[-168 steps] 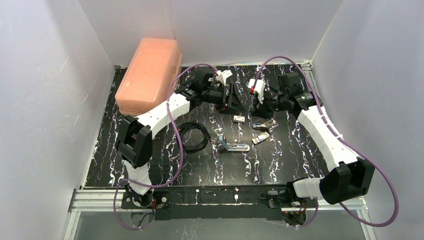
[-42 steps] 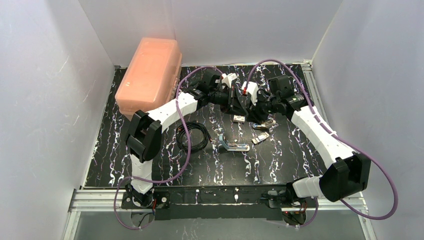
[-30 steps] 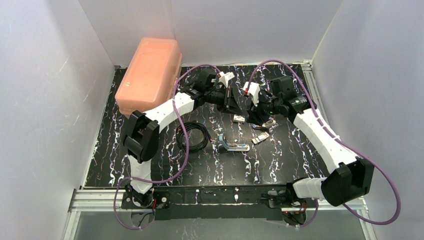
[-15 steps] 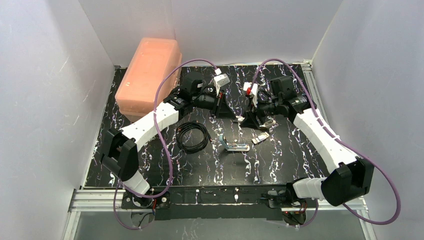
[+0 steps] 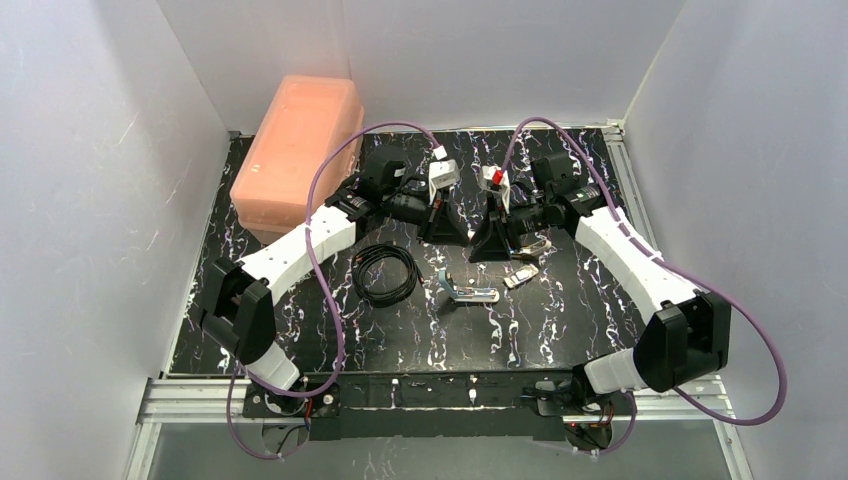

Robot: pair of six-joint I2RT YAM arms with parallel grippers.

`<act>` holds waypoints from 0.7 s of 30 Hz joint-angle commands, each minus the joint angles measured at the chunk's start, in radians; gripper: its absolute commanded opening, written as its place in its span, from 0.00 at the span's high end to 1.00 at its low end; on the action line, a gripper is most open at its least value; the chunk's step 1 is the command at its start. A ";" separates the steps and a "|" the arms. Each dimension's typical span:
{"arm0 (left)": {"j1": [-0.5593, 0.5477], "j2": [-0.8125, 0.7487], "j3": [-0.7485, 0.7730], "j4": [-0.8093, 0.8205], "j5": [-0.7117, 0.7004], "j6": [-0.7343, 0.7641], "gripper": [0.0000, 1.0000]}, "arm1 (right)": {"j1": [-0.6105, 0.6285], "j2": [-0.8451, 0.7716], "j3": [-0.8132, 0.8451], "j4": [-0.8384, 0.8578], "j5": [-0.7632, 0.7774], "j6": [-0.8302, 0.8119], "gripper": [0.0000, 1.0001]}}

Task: Load the staples into the stapler
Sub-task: Pick up the staple from the center of the board.

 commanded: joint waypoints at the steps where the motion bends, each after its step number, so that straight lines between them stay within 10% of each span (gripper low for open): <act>1: 0.001 -0.023 0.021 -0.049 0.069 0.088 1.00 | 0.000 0.009 0.025 -0.001 -0.076 -0.002 0.51; 21: 0.002 -0.013 0.034 -0.075 0.040 0.111 1.00 | 0.000 0.031 0.041 -0.038 -0.084 -0.011 0.77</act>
